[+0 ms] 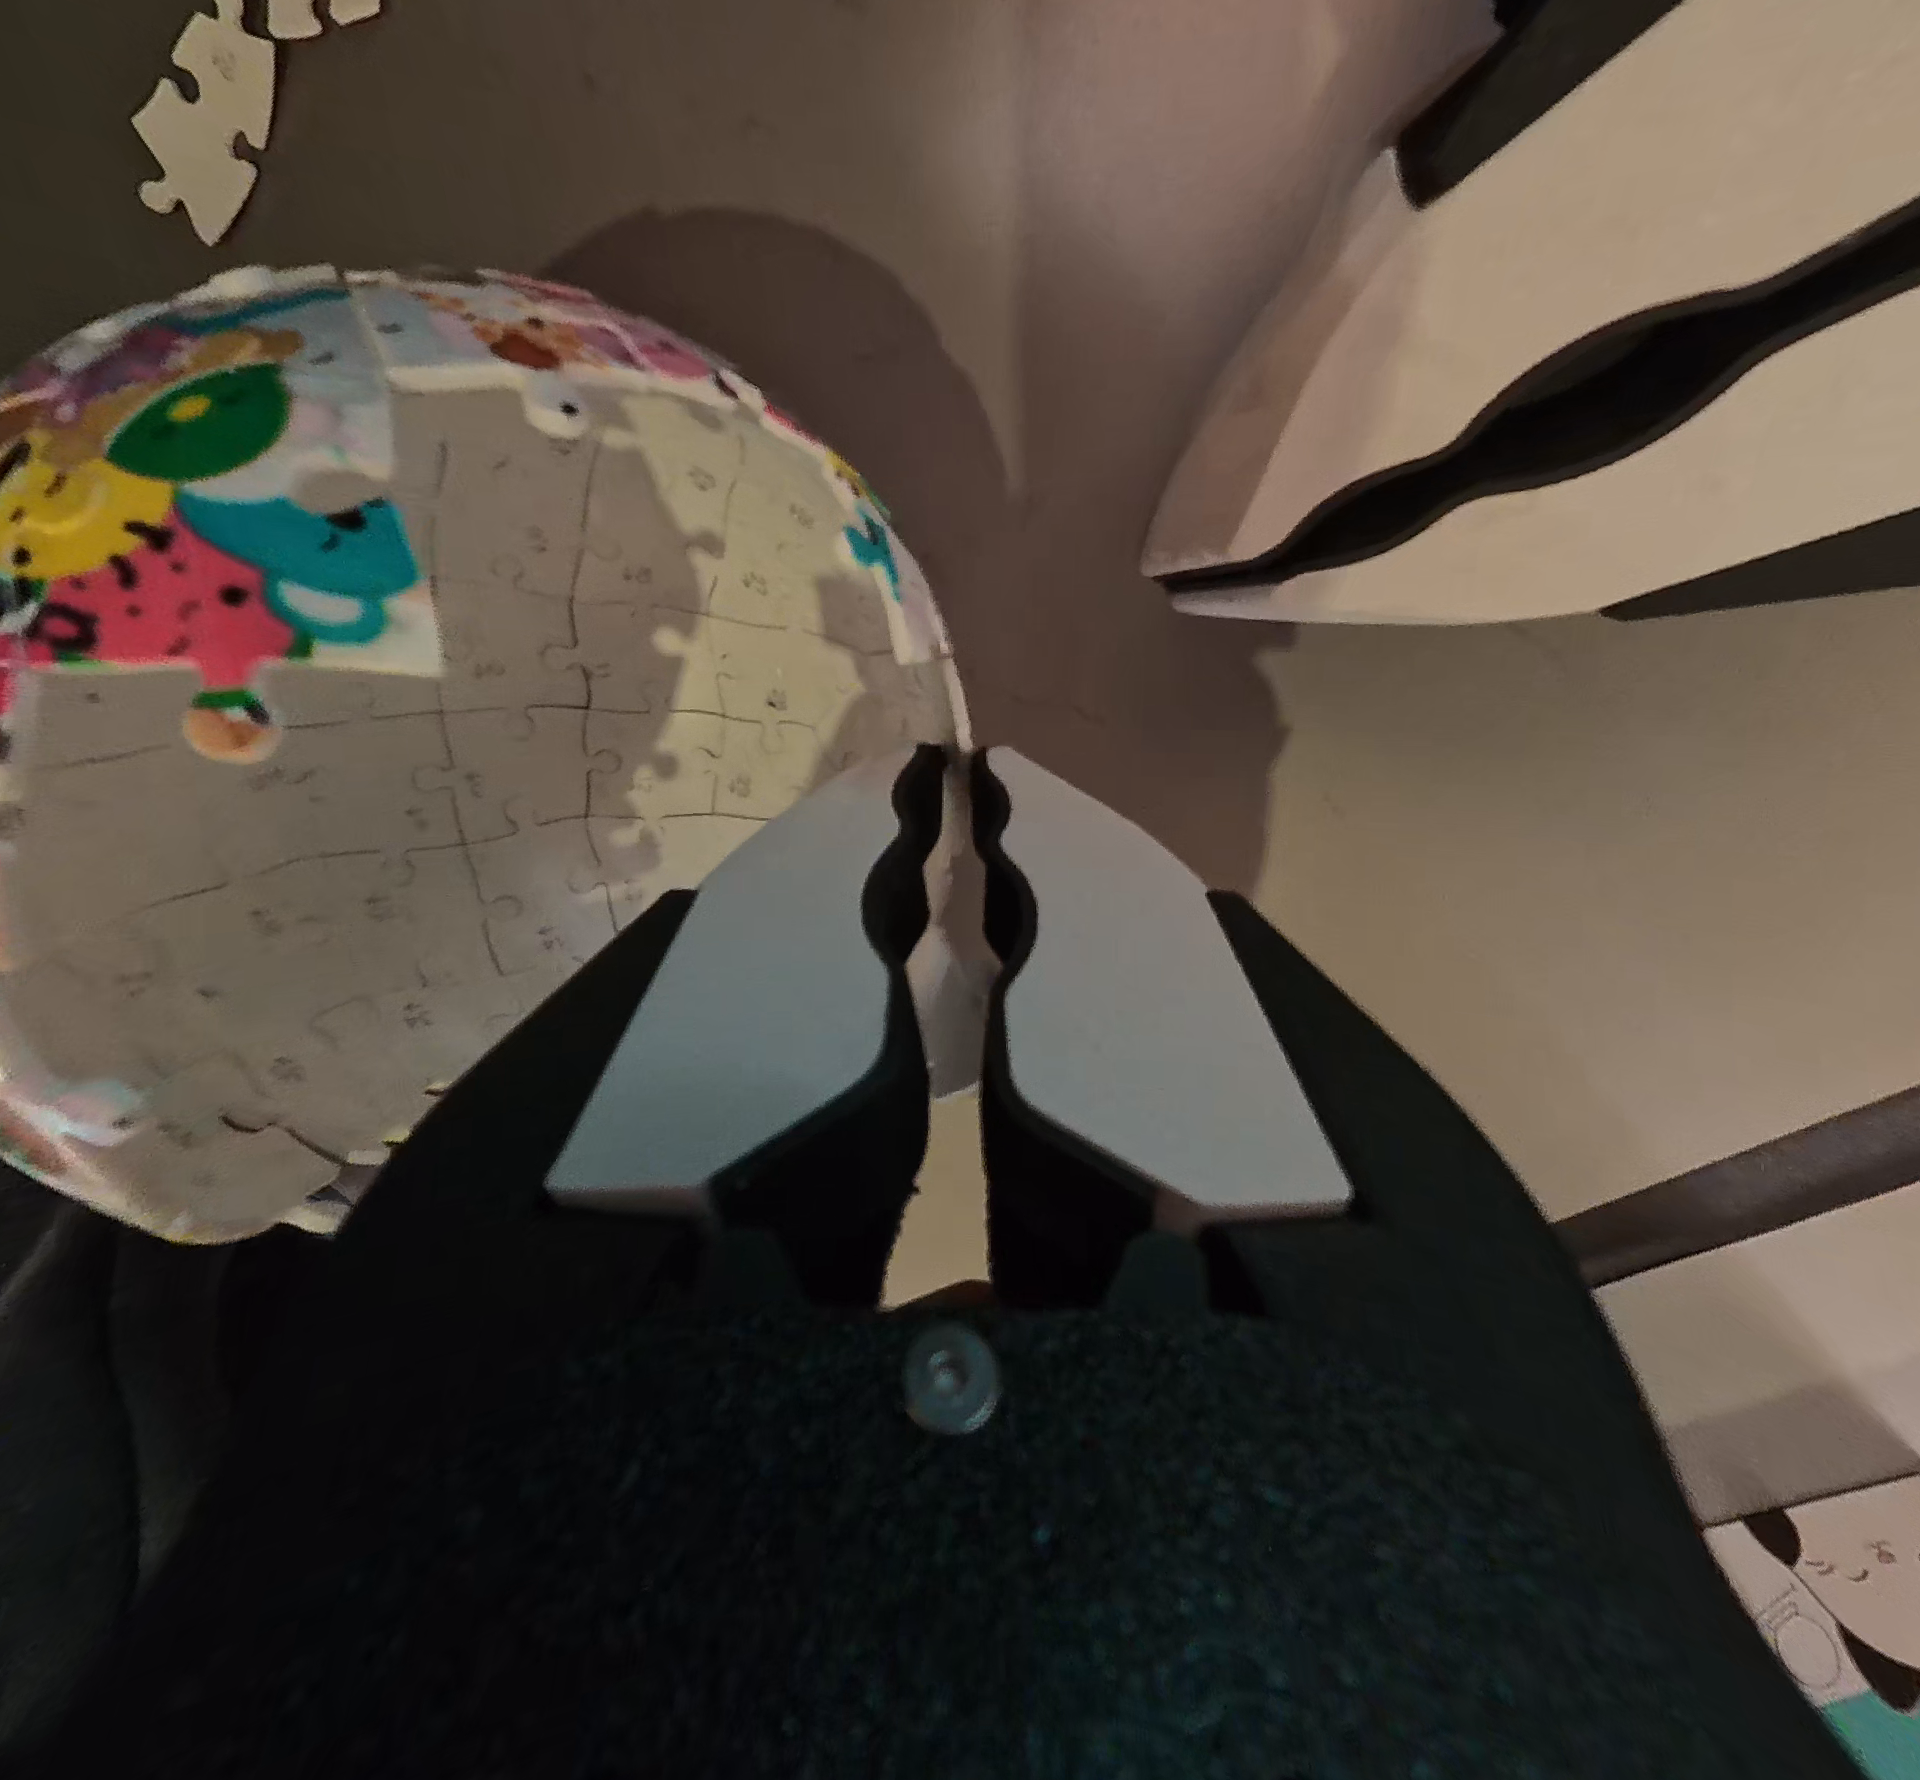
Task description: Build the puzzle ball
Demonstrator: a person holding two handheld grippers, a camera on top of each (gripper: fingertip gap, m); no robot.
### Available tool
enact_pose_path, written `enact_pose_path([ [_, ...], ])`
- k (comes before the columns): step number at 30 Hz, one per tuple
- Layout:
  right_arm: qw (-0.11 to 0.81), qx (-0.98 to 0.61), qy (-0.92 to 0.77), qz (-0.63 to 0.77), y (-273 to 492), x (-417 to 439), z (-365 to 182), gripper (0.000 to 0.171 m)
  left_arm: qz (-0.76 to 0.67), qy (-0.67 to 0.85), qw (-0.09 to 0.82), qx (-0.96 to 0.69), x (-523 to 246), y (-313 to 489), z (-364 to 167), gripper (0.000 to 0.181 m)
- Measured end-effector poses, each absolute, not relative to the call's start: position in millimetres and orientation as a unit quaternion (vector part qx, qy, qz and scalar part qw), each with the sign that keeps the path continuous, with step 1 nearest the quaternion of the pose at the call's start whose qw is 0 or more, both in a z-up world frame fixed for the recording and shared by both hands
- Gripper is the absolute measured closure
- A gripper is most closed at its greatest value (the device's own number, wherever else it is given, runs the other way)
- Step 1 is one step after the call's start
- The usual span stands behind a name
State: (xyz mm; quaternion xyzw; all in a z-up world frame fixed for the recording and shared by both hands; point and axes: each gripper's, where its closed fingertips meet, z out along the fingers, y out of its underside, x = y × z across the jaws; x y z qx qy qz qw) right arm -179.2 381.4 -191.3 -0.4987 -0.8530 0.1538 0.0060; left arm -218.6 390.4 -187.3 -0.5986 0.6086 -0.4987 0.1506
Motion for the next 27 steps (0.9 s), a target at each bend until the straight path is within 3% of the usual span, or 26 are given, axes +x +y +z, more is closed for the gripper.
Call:
enact_pose_path([
  [9, 0.003, -0.501, -0.851, 0.158, 381.1, -179.3, -191.5, 0.167, -0.498, 0.609, 0.150, -0.598, -218.7, 390.1, -187.5, 0.180],
  [13, 0.005, -0.512, -0.846, 0.151, 382.7, -176.2, -188.3, 0.153, -0.499, 0.609, 0.149, -0.598, -218.6, 390.0, -187.6, 0.180],
  [27, 0.102, -0.577, -0.797, 0.149, 406.9, -153.2, -141.6, 0.144, -0.492, 0.612, 0.143, -0.602, -217.1, 389.8, -190.6, 0.180],
])
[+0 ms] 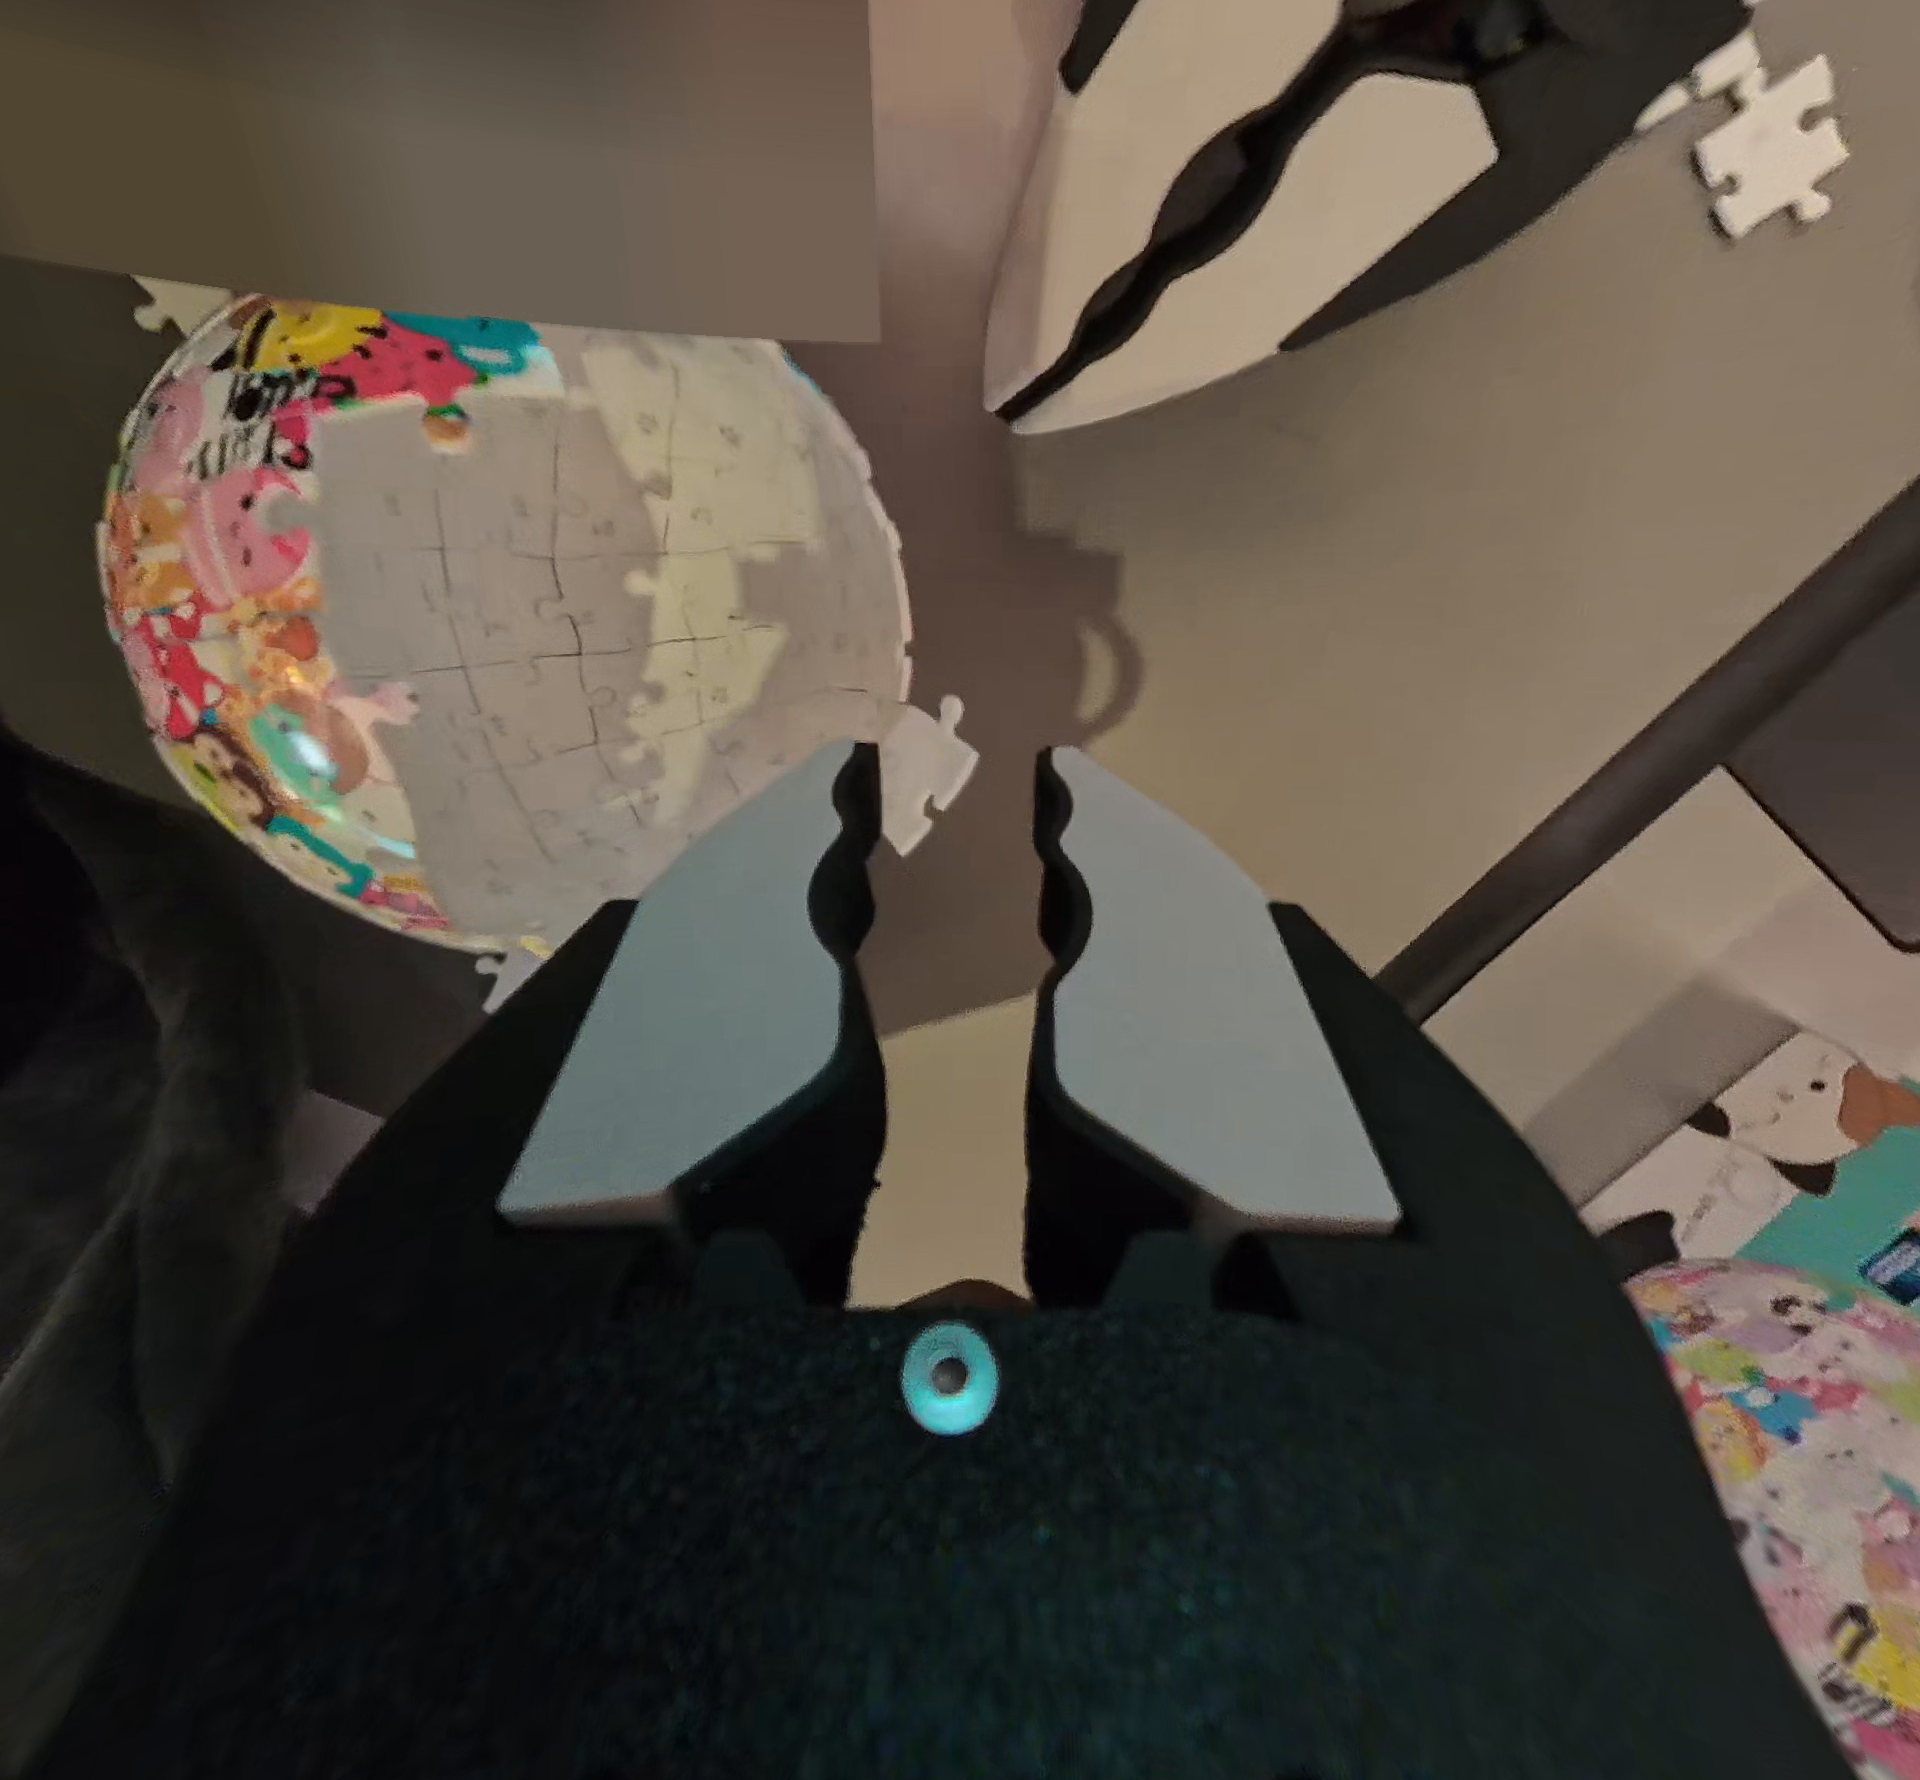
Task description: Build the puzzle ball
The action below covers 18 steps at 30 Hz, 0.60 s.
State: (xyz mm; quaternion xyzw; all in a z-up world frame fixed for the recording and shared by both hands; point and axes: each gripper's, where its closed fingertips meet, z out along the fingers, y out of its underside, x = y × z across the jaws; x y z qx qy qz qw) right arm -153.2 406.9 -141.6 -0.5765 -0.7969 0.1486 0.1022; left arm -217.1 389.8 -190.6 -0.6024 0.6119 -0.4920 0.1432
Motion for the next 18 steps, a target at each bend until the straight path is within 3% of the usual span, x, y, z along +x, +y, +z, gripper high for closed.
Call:
enact_pose_path([
  [12, 0.227, -0.669, -0.686, 0.173, 409.1, -145.5, -149.6, 0.139, -0.511, 0.601, 0.124, -0.602, -163.5, 411.1, -188.4, 0.181],
  [18, 0.207, -0.706, -0.652, 0.181, 399.9, -138.1, -168.3, 0.136, -0.513, 0.603, 0.134, -0.597, -149.0, 412.2, -186.3, 0.181],
])
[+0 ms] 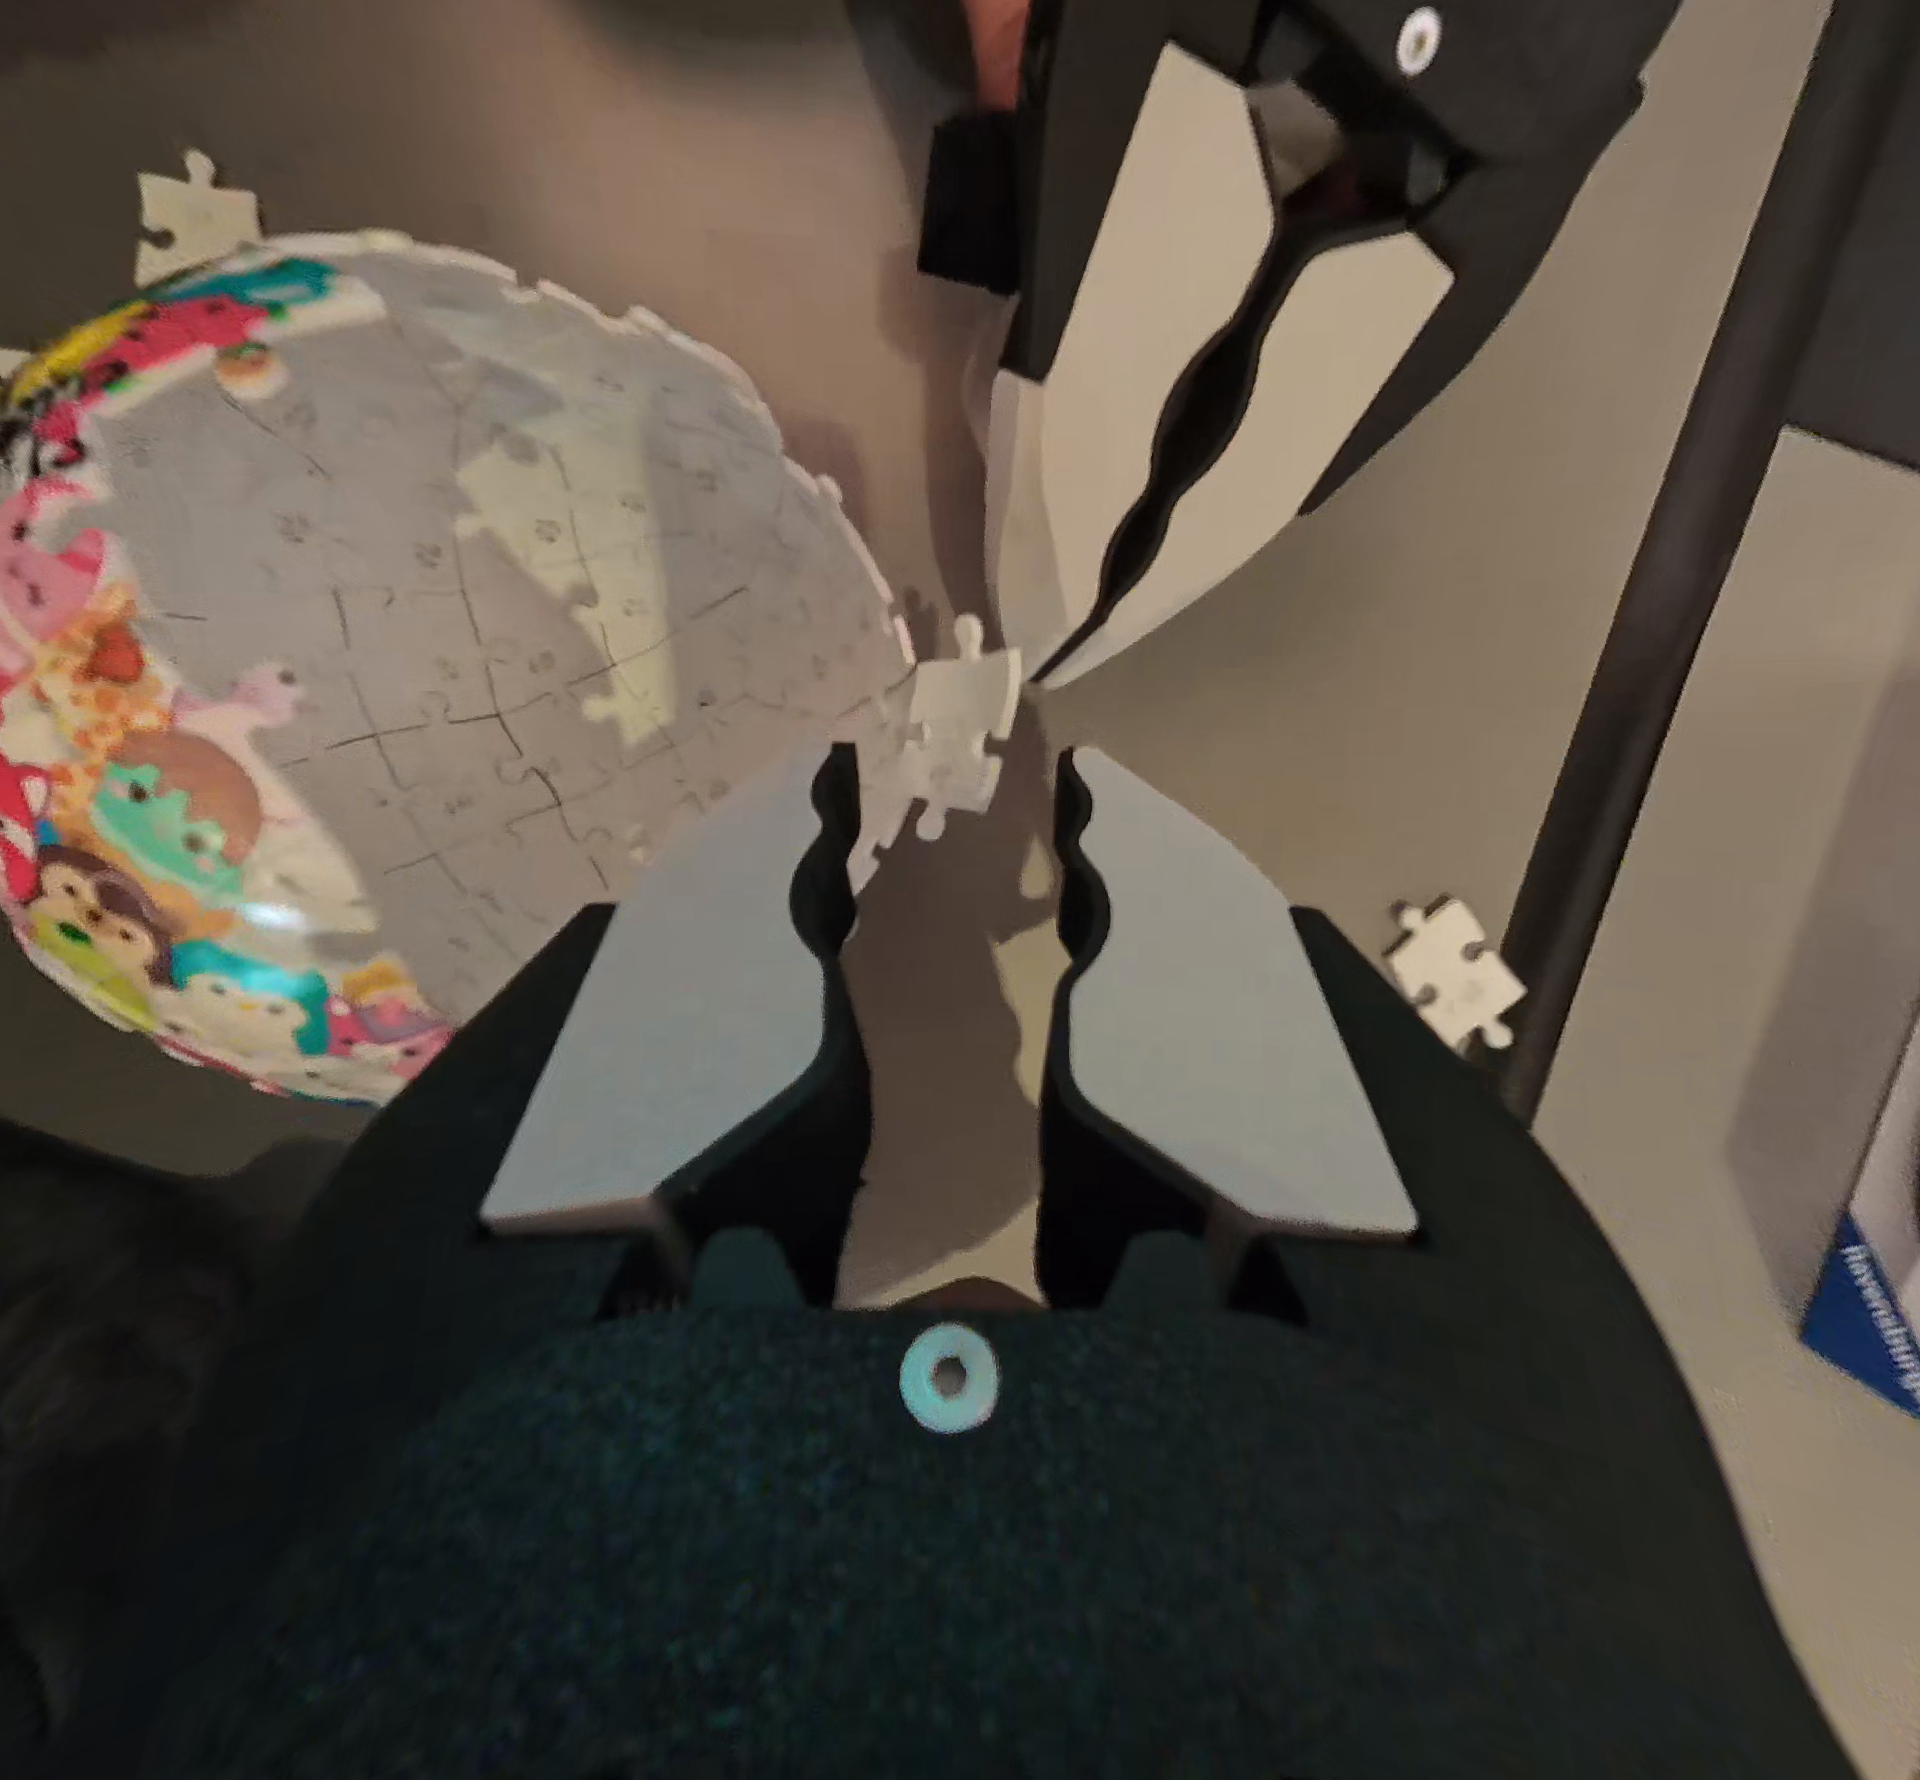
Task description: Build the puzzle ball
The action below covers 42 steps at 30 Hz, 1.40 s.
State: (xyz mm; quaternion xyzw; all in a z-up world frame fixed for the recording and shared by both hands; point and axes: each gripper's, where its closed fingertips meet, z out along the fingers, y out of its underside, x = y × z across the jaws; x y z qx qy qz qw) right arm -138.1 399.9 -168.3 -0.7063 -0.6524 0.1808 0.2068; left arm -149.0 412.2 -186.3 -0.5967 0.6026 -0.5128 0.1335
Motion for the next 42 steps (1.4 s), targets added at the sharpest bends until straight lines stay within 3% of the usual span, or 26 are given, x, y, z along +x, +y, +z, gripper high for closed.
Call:
enact_pose_path([
  [14, 0.259, -0.718, -0.612, 0.205, 402.2, -134.8, -168.8, 0.149, -0.526, 0.605, 0.140, -0.581, -148.4, 409.3, -180.4, 0.181],
  [18, 0.274, -0.704, -0.631, 0.179, 403.4, -135.0, -168.8, 0.161, -0.526, 0.607, 0.140, -0.579, -148.4, 408.4, -180.3, 0.181],
  [42, 0.292, -0.674, -0.653, 0.184, 397.6, -136.7, -166.0, 0.168, -0.506, 0.616, 0.101, -0.595, -132.5, 410.2, -192.7, 0.181],
])
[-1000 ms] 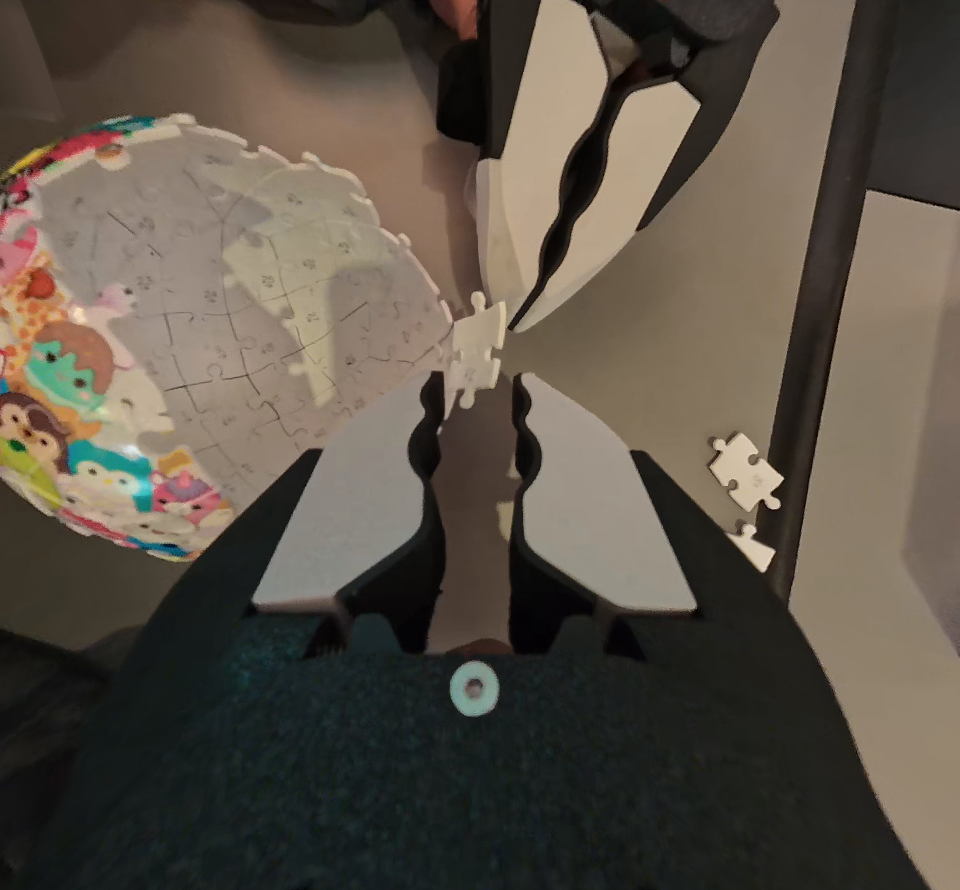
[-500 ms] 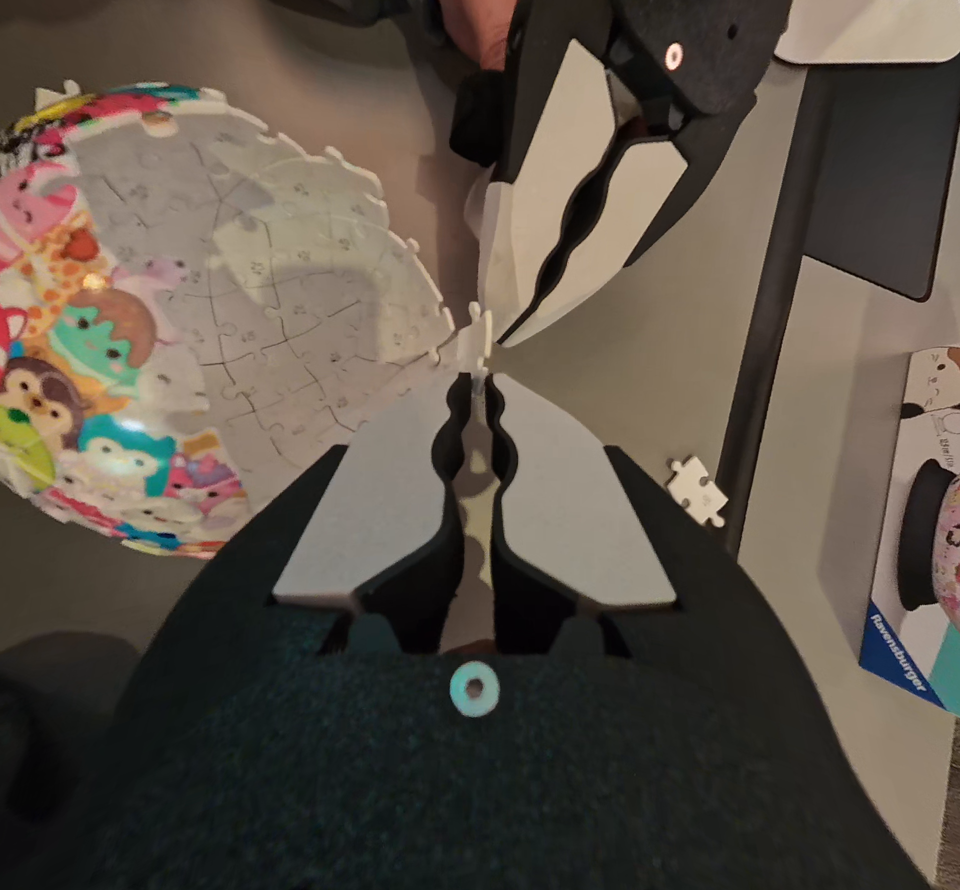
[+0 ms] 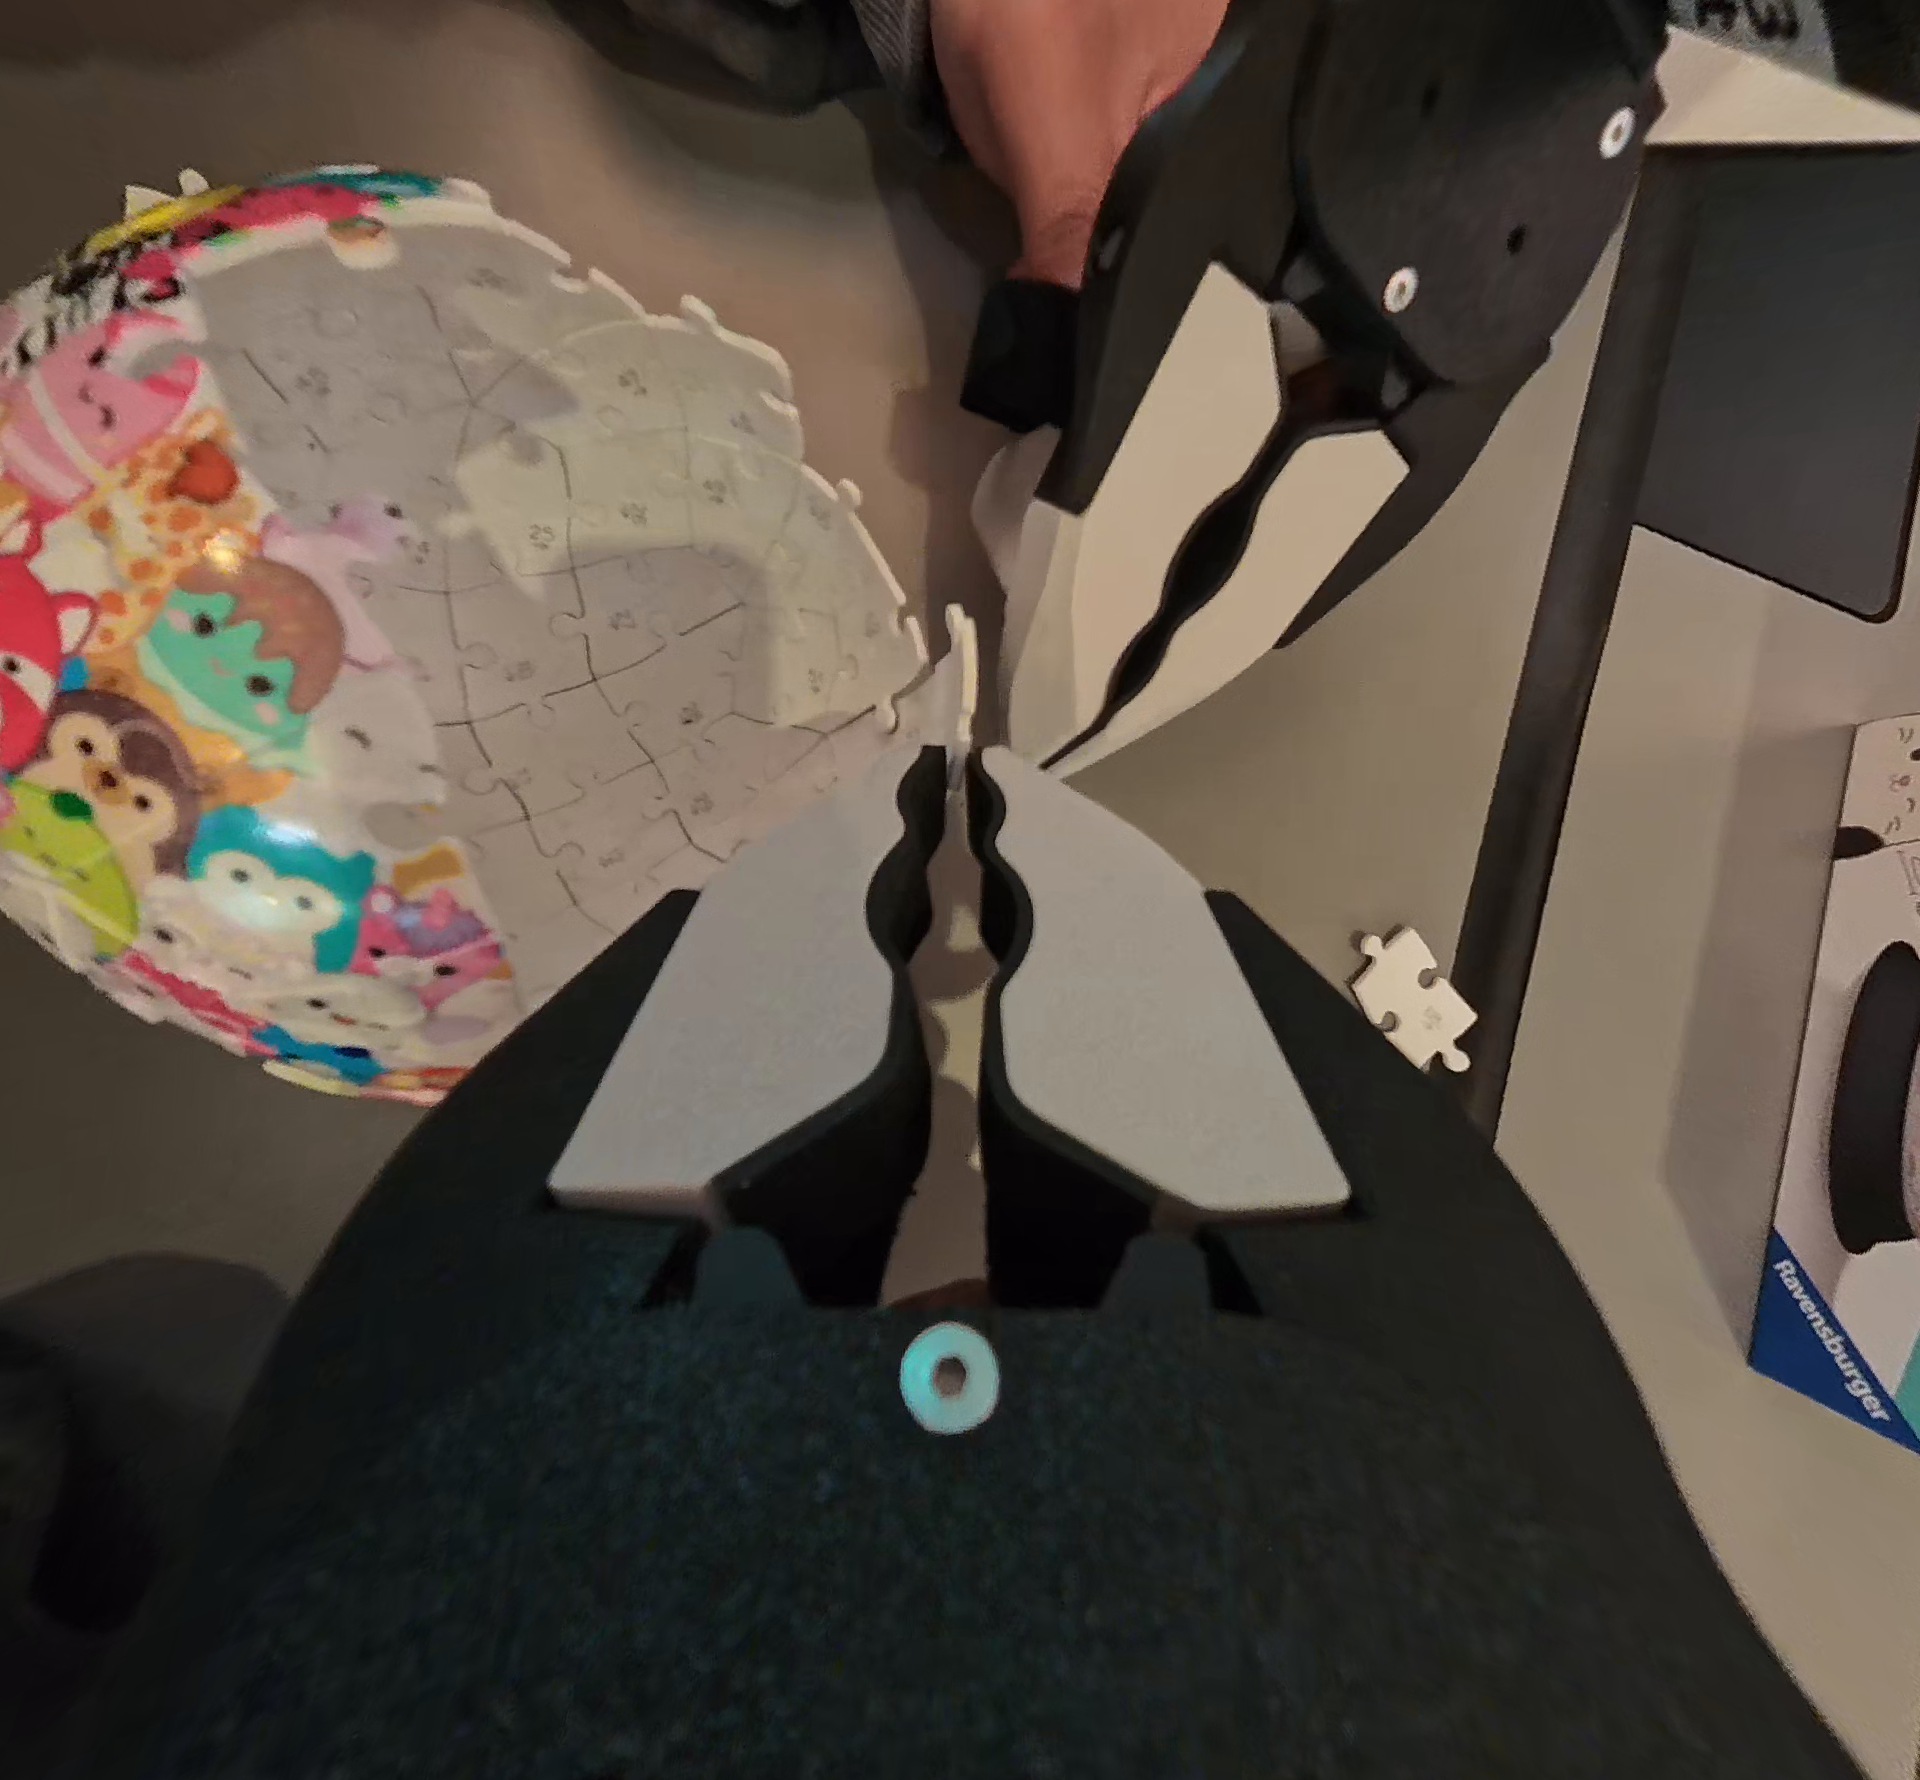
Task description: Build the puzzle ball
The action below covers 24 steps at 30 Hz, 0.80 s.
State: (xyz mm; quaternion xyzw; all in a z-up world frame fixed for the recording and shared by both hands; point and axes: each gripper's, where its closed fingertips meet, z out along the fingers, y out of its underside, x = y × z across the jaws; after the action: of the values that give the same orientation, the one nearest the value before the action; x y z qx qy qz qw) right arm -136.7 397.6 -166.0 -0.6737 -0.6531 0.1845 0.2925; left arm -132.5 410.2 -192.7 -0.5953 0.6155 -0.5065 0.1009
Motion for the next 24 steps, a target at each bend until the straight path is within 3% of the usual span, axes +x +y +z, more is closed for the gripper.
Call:
enact_pose_path([
  [18, 0.276, -0.677, -0.655, 0.193, 394.2, -136.3, -171.5, 0.161, -0.470, 0.669, 0.079, -0.570, -137.3, 391.8, -204.8, 0.181],
  [21, 0.274, -0.679, -0.653, 0.193, 394.6, -137.3, -171.9, 0.157, -0.476, 0.664, 0.079, -0.571, -137.1, 392.9, -202.9, 0.181],
  [24, 0.274, -0.680, -0.650, 0.201, 394.6, -141.4, -171.2, 0.141, -0.480, 0.662, 0.077, -0.571, -137.9, 392.7, -202.3, 0.181],
])
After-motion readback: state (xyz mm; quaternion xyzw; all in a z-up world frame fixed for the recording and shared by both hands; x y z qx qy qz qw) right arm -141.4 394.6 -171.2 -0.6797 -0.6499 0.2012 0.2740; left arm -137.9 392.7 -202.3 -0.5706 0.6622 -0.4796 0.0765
